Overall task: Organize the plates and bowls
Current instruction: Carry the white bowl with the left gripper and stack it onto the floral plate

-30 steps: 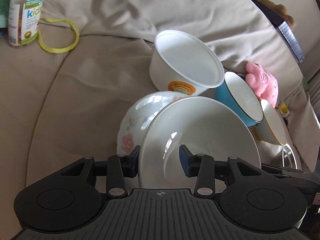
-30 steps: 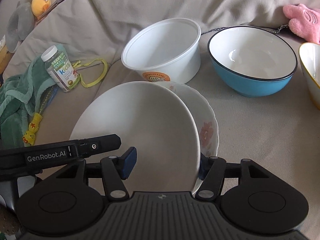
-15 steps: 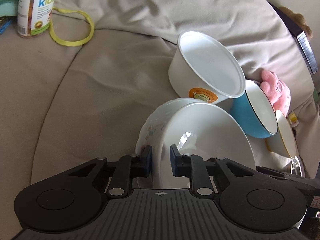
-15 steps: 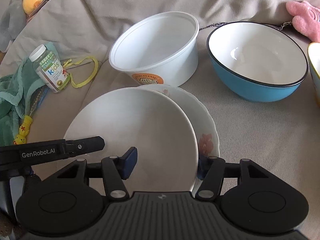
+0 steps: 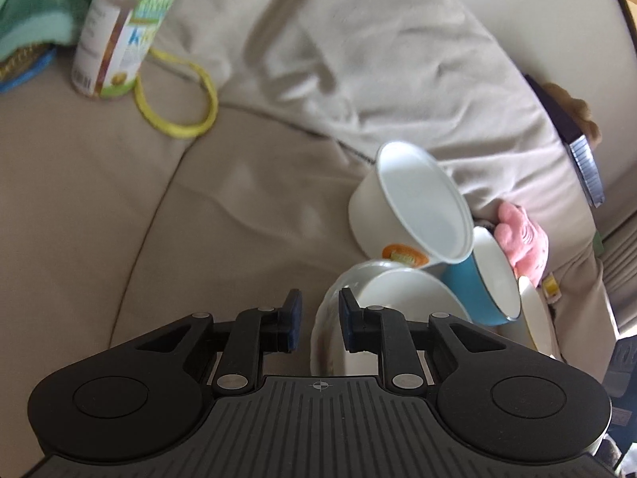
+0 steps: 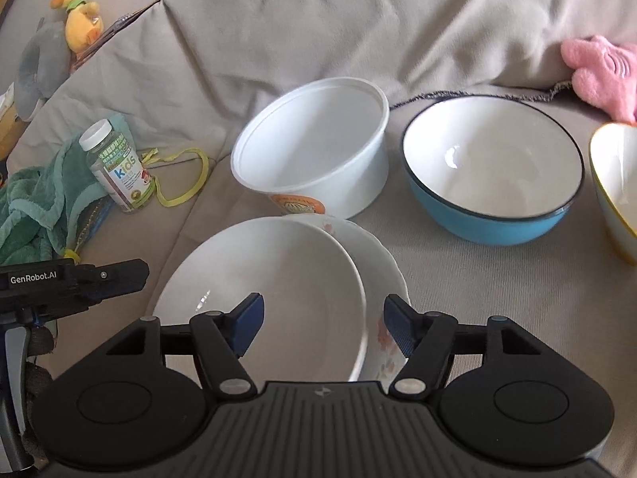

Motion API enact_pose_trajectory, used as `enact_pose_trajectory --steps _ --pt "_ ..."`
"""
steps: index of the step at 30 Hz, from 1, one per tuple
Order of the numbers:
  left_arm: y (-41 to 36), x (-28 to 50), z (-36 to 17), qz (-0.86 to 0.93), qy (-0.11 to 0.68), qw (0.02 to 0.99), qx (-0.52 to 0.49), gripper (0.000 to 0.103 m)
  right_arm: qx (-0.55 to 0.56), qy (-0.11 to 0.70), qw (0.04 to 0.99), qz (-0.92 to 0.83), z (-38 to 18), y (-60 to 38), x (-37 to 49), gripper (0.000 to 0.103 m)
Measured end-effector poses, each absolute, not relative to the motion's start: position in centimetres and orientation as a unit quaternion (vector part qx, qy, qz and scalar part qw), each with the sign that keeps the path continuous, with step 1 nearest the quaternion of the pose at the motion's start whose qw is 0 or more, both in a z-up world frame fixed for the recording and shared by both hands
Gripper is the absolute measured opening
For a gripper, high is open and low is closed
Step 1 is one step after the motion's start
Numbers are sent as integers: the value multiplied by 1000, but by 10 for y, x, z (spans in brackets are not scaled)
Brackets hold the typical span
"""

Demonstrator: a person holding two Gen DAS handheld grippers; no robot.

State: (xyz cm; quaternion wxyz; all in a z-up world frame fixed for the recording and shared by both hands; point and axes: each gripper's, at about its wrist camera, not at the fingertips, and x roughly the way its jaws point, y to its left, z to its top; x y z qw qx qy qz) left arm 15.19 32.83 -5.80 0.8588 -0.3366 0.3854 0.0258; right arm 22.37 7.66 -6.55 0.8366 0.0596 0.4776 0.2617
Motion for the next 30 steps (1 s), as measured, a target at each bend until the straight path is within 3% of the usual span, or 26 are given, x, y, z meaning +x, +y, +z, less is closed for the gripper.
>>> enact_pose_trajectory --steps 6,10,16,20,26,30 --pt "334 159 -72 12 396 843 -364 19 116 474 832 262 -74 66 213 68" --pt "341 146 -62 -41 354 845 -399 20 102 440 855 255 -63 60 204 71" --pt "310 159 -61 -19 379 874 -304 21 96 458 849 247 -71 54 212 76" --pt "313 165 -76 0 409 863 -298 39 107 476 837 246 -84 53 213 77" --pt "317 178 -101 -30 436 829 -348 37 158 511 798 276 -105 52 216 77" --pt "305 181 -99 -32 451 824 -342 46 159 514 791 291 -106 57 212 74"
